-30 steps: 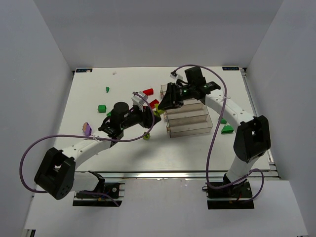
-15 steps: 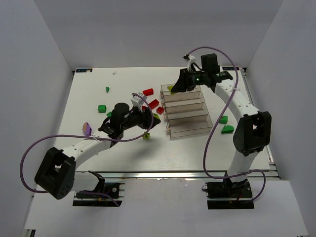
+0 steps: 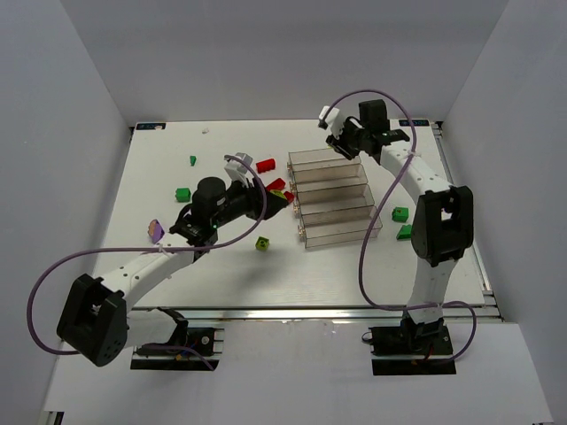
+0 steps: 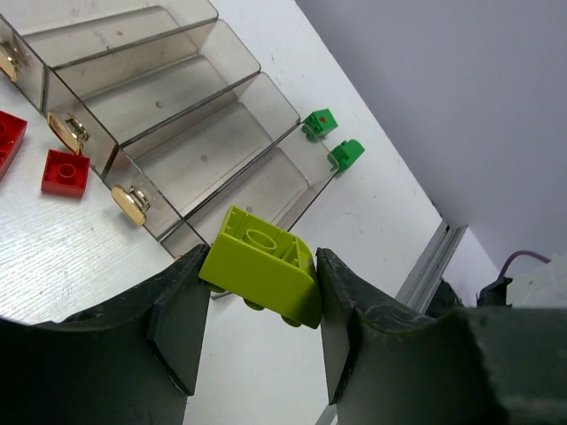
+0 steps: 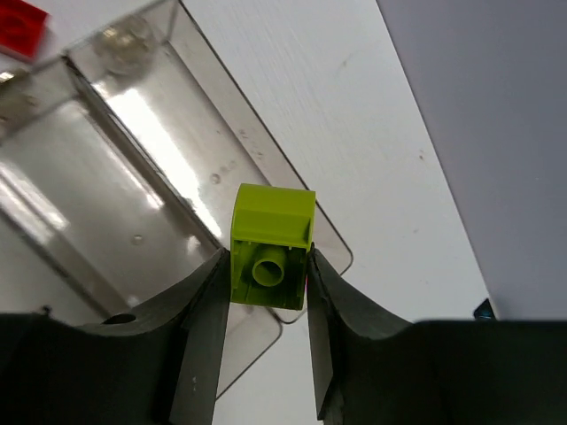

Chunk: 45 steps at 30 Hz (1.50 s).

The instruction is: Sort the legos into containers by color

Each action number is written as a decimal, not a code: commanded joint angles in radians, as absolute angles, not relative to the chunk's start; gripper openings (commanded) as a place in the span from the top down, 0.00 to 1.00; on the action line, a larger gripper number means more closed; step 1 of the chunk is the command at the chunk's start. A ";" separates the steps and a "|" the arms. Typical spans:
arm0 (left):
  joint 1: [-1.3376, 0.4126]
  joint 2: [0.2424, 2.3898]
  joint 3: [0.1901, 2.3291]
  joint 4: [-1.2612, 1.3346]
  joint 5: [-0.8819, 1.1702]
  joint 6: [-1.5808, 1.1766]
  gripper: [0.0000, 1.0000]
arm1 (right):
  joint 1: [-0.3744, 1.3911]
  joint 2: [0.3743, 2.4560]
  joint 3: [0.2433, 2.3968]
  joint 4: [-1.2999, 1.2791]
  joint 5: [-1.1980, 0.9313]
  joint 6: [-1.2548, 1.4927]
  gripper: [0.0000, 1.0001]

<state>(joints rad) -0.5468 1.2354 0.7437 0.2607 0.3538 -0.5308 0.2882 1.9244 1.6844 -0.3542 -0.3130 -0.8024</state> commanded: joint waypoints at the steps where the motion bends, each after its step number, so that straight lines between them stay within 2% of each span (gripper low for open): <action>1: -0.535 1.190 0.793 0.247 0.334 -0.568 0.79 | 0.287 1.975 1.702 -0.250 -0.221 -0.966 1.00; 4: -0.534 1.184 0.805 0.229 0.334 -0.575 0.79 | 0.287 2.032 1.761 -0.267 -0.219 -0.982 0.99; 14: -0.529 1.143 0.788 0.233 0.313 -0.601 0.79 | 0.287 2.120 1.807 -0.268 -0.224 -0.999 0.80; 17: -0.528 1.144 0.790 0.241 0.311 -0.614 0.79 | 0.285 2.134 1.810 -0.276 -0.227 -1.000 0.63; 19: -0.528 1.150 0.798 0.248 0.311 -0.627 0.79 | 0.285 2.135 1.802 -0.279 -0.230 -0.999 0.58; 20: -0.528 1.152 0.801 0.250 0.311 -0.632 0.79 | 0.287 2.135 1.798 -0.278 -0.233 -0.999 0.52; 23: -0.526 1.172 0.818 0.252 0.319 -0.649 0.79 | 0.285 2.128 1.773 -0.265 -0.236 -0.989 0.41; 25: -0.525 1.190 0.836 0.244 0.327 -0.663 0.79 | 0.285 2.121 1.761 -0.255 -0.235 -0.979 0.39; 30: -0.519 1.227 0.880 0.223 0.342 -0.699 0.79 | 0.272 2.120 1.795 -0.273 -0.247 -0.917 0.38; 34: -0.480 1.302 0.951 0.149 0.374 -0.858 0.80 | 0.241 2.102 1.899 -0.395 -0.322 -0.755 0.43; 37: -0.450 1.394 1.015 0.095 0.457 -0.996 0.85 | 0.216 2.065 1.962 -0.514 -0.486 -0.609 0.58; 38: -0.446 1.416 1.028 0.094 0.472 -1.026 0.85 | 0.213 2.043 1.944 -0.538 -0.561 -0.557 0.65; 39: -0.446 1.436 1.052 0.094 0.486 -1.055 0.85 | 0.210 1.986 1.872 -0.537 -0.590 -0.537 0.67; 41: -0.446 1.494 1.084 0.077 0.488 -1.117 0.85 | 0.212 1.890 1.781 -0.499 -0.656 -0.474 0.66; 45: -0.446 1.639 1.245 -0.070 0.453 -1.097 0.83 | 0.204 1.769 1.571 -0.416 -0.692 -0.385 0.55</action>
<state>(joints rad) -0.4442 1.5856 1.1278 0.0429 0.4438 -1.0550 0.1986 1.8568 1.6646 -0.4519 -0.5804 -0.5159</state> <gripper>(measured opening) 0.573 0.437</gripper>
